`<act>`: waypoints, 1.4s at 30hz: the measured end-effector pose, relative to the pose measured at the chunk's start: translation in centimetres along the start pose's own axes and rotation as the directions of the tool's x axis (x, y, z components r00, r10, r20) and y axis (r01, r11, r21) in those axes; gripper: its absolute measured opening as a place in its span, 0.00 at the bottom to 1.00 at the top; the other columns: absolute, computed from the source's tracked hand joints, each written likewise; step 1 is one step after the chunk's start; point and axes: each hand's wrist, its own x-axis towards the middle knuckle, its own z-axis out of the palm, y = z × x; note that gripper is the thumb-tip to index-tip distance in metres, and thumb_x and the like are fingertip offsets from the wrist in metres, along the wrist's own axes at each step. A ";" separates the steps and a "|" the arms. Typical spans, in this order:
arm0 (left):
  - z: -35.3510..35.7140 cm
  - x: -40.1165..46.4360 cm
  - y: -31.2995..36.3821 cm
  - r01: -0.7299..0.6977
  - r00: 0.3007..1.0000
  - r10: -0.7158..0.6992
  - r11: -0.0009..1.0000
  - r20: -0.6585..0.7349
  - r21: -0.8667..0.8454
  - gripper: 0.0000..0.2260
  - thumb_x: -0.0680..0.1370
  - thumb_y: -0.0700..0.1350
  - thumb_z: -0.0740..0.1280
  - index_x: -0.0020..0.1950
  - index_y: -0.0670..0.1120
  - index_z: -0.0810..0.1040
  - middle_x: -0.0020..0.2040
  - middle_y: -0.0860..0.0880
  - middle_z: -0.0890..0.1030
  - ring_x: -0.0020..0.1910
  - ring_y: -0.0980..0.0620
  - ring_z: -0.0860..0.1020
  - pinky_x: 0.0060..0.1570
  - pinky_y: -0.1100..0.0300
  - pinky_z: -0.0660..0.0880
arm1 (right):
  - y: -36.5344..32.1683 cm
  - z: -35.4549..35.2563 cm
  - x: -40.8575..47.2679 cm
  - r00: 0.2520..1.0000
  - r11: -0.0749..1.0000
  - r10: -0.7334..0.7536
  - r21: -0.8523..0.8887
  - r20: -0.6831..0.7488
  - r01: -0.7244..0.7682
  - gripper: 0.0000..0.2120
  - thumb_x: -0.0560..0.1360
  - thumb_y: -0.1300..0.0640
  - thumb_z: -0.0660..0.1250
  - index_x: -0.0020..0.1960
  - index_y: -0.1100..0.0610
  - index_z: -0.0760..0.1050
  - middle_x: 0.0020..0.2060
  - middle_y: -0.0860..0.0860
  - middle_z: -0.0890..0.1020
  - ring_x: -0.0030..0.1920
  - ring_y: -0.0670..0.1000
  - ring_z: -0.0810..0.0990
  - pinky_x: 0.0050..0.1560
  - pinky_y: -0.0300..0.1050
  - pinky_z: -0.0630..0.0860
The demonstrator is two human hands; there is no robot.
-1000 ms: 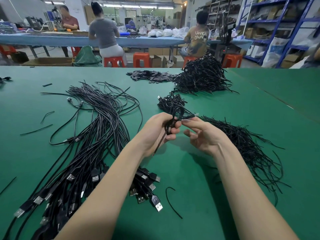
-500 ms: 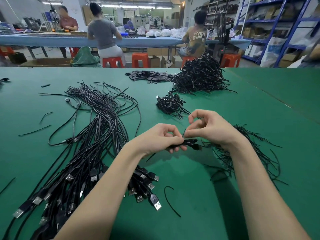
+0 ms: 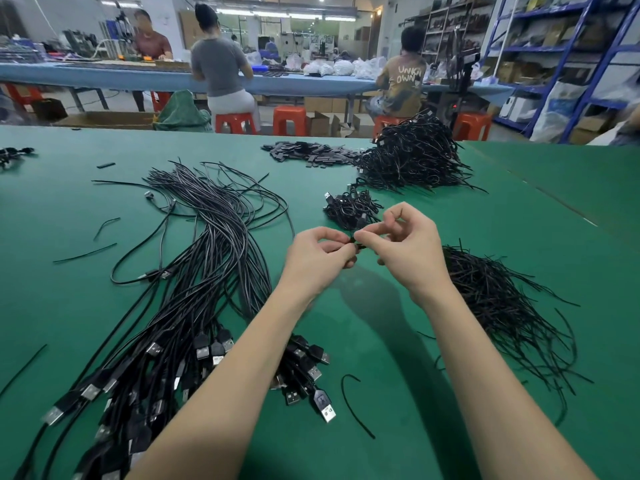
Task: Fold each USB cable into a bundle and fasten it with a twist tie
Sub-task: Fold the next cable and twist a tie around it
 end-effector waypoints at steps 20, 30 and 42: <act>0.3 -0.7 -0.1 -0.506 0.828 0.560 0.723 0.030 0.471 0.06 0.73 0.40 0.72 0.48 0.48 0.80 0.41 0.55 0.84 0.42 0.62 0.81 0.46 0.74 0.74 | 0.0 -0.4 -0.1 0.977 0.792 -0.211 -0.580 0.032 0.190 0.05 0.70 0.49 0.73 0.37 0.44 0.79 0.31 0.37 0.82 0.36 0.38 0.82 0.42 0.44 0.80; -1.7 0.6 1.1 0.220 0.954 -0.117 0.897 0.275 -0.383 0.03 0.77 0.41 0.72 0.47 0.43 0.79 0.42 0.44 0.82 0.39 0.51 0.80 0.45 0.61 0.78 | 1.1 -0.3 -0.4 0.927 0.789 -0.361 -0.497 0.101 0.361 0.03 0.74 0.53 0.73 0.43 0.48 0.79 0.37 0.39 0.81 0.36 0.44 0.80 0.38 0.45 0.78; -1.9 0.1 0.9 0.244 0.949 -0.093 0.821 0.301 -0.516 0.11 0.68 0.39 0.74 0.46 0.48 0.76 0.38 0.48 0.80 0.36 0.53 0.76 0.42 0.63 0.72 | 0.0 0.7 -0.4 0.733 0.565 0.489 0.468 0.472 -0.679 0.03 0.74 0.63 0.72 0.46 0.59 0.79 0.37 0.49 0.81 0.23 0.41 0.72 0.20 0.30 0.64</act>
